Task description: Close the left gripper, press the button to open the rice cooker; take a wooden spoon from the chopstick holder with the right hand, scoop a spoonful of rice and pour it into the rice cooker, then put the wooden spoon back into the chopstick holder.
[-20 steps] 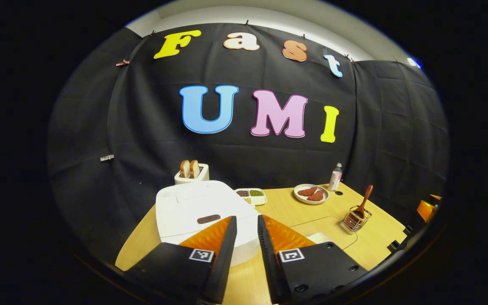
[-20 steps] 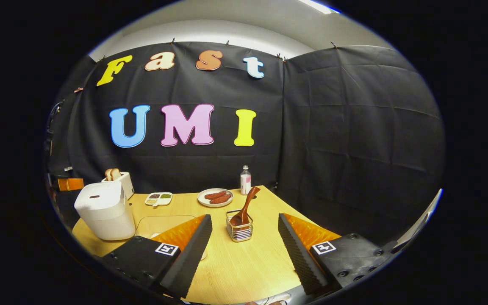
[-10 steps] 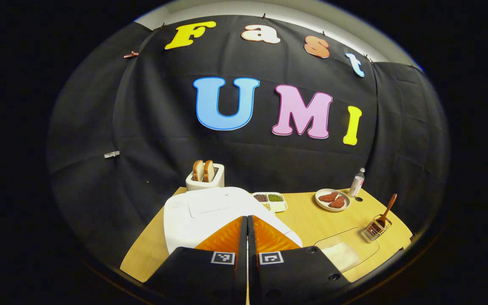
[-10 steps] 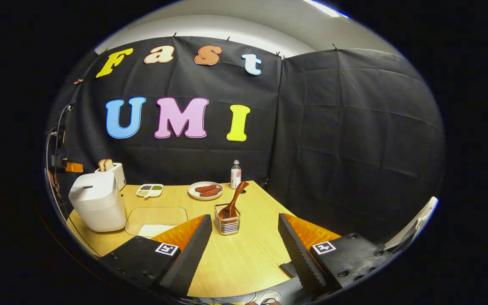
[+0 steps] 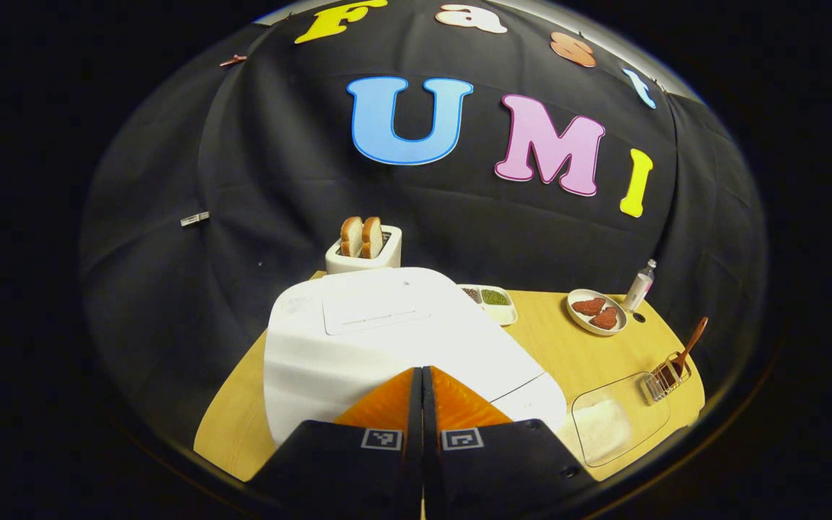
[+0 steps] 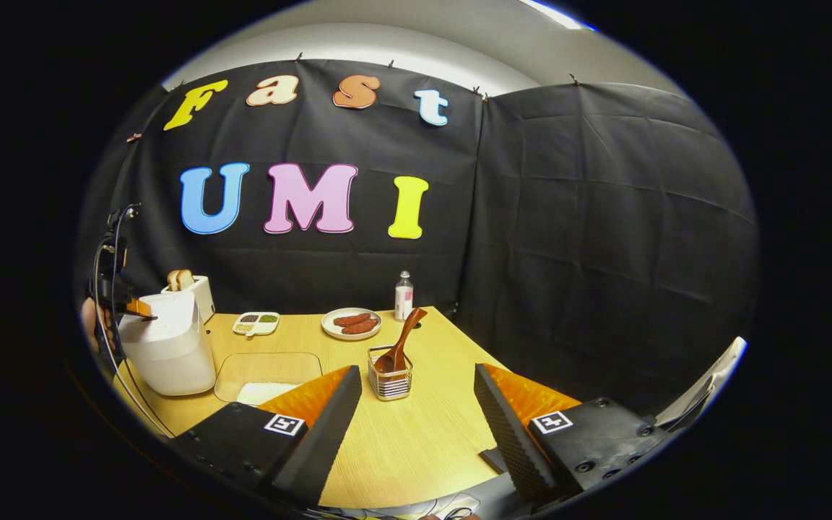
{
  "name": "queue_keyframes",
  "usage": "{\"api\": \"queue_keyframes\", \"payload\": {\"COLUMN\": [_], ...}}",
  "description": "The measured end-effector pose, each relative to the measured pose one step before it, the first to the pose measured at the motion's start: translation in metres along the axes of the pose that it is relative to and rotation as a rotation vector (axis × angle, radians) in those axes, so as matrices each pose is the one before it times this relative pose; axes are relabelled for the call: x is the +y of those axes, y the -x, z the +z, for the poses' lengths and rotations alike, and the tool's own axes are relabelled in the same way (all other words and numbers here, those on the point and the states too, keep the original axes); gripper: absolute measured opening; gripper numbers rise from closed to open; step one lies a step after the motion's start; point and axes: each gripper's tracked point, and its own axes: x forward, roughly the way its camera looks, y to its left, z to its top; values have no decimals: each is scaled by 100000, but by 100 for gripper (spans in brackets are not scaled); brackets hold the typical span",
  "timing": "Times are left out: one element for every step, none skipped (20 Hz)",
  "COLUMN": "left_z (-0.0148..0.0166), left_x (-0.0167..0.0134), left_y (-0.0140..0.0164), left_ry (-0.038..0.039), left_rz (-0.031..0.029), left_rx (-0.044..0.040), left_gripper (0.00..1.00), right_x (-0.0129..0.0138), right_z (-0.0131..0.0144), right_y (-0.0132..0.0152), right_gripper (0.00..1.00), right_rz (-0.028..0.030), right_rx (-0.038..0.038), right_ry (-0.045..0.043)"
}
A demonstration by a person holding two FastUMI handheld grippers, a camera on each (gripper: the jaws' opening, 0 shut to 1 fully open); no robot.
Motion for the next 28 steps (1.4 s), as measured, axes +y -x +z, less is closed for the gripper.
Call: {"api": "queue_keyframes", "payload": {"left_z": [220, -117, -178, -1, -159, -73, -101, 0, -357, 360, -110, 365, 348, 1007, 1246, 1779, 1217, 1799, 716, 812, 277, -81, -167, -802, -825, -830, -805, -490], "left_x": [18, -10, 39, -9, -127, 121, 38, 96, -90, -116, -53, 141, 35, -15, -269, -341, -181, -190, -355, -210, -183, -224, -210, 37, 164, -62, -423, -699], "left_y": [-35, -89, 32, 34, -102, 16, -35, -33, -87, 628, -415, 82, 339, 710, 766, 1119, 890, 1470, 1134, 1102, 1384, 1160, 1025, 809, 702, 745, 1009, 1026], "left_ry": [259, 231, 175, -636, -1567, -1520, -405, 1743, 4494, 4008, 4165, 2705, 2126, 1806, 1592, 979, 922, 658, 1480, 1812, 1601, 1136, -80, -2090, -3645, -3545, -2433, -1624], "left_rz": [-99, -20, 324, 693, 893, 930, 768, 274, -451, -509, -264, 610, 1175, 2135, 2026, 2304, 2337, 2332, 2044, 1561, 1272, 1009, 948, 1886, 2335, 1574, 250, -190], "left_rx": [-1366, 287, -13, 253, 335, 254, 438, 135, 2750, -696, 1356, -962, -1510, -3739, -5031, -6686, -5206, -6400, -3500, -2626, -2274, -1708, -834, 455, 1145, 997, 840, 684], "left_gripper": [6, 6, 6, 6, 7, 7, 7, 7, 7, 7, 7, 7, 7, 7, 7, 7, 6, 6, 6, 6, 7, 7, 8, 8, 8, 10, 14, 17], "right_x": [114, 149, 107, 119, 121, 42, -107, -347, -441, -392, -374, -272, -314, -448, -461, -404, -381, -418, -364, -274, -207, -134, -102, -161, -294, -471, -340, -343], "right_z": [167, 96, 80, 8, 52, 84, 293, 220, 148, -46, 118, 214, 119, -62, 19, 244, 213, 99, 81, -39, -220, -400, -240, 14, -183, -235, -254, -377], "right_y": [-236, -255, -217, -131, -161, -173, -260, -391, -522, -613, -655, -628, -839, -934, -878, -818, -921, -1026, -1086, -874, -895, -845, -833, -845, -687, -1059, -912, -1086], "right_gripper": [98, 98, 98, 98, 98, 98, 98, 98, 98, 98, 98, 98, 98, 98, 98, 98, 98, 98, 98, 98, 98, 98, 98, 98, 98, 98, 98, 98], "right_rz": [279, 299, 434, 683, 912, 883, 851, 416, 489, 740, 1107, 1607, 1712, 1565, 1683, 1810, 1680, 1330, 1369, 1693, 1743, 1810, 2509, 2153, 1525, 1268, 1160, 1162], "right_rx": [-184, -178, -190, 148, 122, -92, -724, -879, -479, 27, -166, -608, -136, 567, 477, 87, 97, 128, 83, 361, 853, 1729, 947, 273, 305, 575, 925, 994], "right_ry": [-141, -201, -166, 13, 271, 539, 800, 938, 612, 200, -487, -505, 151, 217, -681, -1337, -1095, -710, -790, -1032, -997, -716, -903, -564, 46, 272, -112, -572]}}
